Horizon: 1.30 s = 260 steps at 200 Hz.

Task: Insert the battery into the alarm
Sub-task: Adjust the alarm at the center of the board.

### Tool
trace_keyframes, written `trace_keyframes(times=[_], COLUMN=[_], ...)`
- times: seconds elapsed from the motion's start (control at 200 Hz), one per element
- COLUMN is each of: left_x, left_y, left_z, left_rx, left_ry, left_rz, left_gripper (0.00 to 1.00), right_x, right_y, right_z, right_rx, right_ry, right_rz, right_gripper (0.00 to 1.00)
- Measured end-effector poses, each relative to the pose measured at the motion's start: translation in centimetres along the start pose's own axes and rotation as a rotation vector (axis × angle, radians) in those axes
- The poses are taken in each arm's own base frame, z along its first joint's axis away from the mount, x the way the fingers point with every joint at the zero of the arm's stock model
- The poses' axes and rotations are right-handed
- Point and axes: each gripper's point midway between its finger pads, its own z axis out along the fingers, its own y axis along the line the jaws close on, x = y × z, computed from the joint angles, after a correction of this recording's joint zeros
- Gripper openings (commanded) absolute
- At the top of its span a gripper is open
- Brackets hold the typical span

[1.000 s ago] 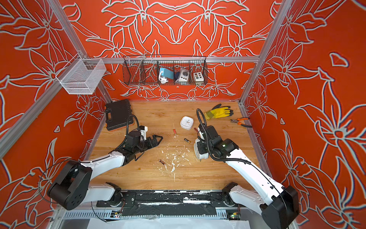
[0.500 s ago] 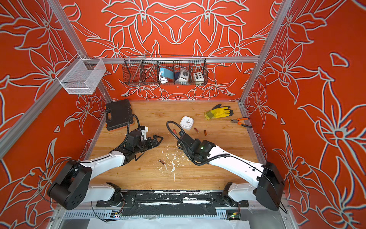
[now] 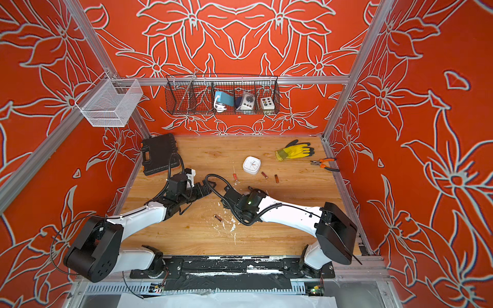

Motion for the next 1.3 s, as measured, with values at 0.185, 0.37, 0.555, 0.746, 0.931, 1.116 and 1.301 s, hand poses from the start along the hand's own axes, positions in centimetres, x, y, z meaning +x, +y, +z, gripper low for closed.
trace_keyframes(times=[0.185,0.37,0.555,0.746,0.931,1.116,1.301], left_x=[-0.1,-0.1,-0.1,0.2,2.1,4.2,6.1], left_y=[-0.1,-0.1,-0.2,-0.2,0.1,-2.4,-4.3], left_z=[-0.2,-0.3,-0.4,-0.5,-0.3,0.1,0.4], left_rx=[0.002,0.000,0.004,0.014,0.020,0.086,0.134], left_ry=[-0.004,-0.002,-0.005,0.001,0.042,0.084,0.124], left_rz=[0.008,0.014,0.020,0.017,0.006,0.056,0.097], left_gripper=[0.99,0.99,0.99,0.99,0.99,0.99,0.99], right_x=[0.3,0.5,-0.5,-2.0,-2.9,-1.5,0.8], right_y=[2.0,3.3,4.2,3.6,0.5,-5.8,-9.4], right_z=[2.3,3.8,3.6,0.3,-3.8,-2.6,-0.3], right_rx=[-0.059,-0.097,-0.142,-0.189,-0.232,-0.212,-0.200], right_ry=[0.039,0.062,0.037,-0.061,-0.193,-0.190,-0.119], right_rz=[0.013,0.032,0.057,0.081,0.154,0.326,0.444], right_gripper=[0.00,0.15,0.48,0.65,0.71,0.66,0.58])
